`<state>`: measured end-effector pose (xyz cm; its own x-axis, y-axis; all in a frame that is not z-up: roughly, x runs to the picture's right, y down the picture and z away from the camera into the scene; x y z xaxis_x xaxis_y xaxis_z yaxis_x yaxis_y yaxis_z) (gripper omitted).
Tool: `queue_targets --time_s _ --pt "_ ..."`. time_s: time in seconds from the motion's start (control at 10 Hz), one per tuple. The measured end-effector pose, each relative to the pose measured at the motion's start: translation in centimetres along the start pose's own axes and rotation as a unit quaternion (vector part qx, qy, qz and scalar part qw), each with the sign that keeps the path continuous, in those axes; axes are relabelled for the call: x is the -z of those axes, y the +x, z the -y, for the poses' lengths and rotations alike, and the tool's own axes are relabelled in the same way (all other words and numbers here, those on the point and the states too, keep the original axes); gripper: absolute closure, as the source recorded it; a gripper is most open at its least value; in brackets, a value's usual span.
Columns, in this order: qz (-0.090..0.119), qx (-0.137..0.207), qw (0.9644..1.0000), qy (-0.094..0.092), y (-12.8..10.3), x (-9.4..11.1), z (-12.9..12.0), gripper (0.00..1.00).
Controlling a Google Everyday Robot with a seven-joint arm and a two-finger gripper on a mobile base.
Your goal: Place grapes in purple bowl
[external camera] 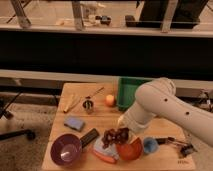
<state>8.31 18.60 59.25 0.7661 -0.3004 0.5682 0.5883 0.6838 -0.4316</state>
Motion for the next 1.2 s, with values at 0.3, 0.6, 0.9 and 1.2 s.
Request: queue_targets --time_s 0.3,0.6,0.9,1.2 --pt "0.007 0.006 1.0 -0.004 -0.9 -0.5 0.0 1.0" --pt "0.012 0.012 0.9998 -0.006 -1.8 -0.8 0.2 1.0" --pt "0.016 0.02 0.9997 -0.007 -2.9 -1.1 0.5 1.0" --pt "0.019 0.025 0.9995 -0.007 -3.9 -1.2 0.9 1.0"
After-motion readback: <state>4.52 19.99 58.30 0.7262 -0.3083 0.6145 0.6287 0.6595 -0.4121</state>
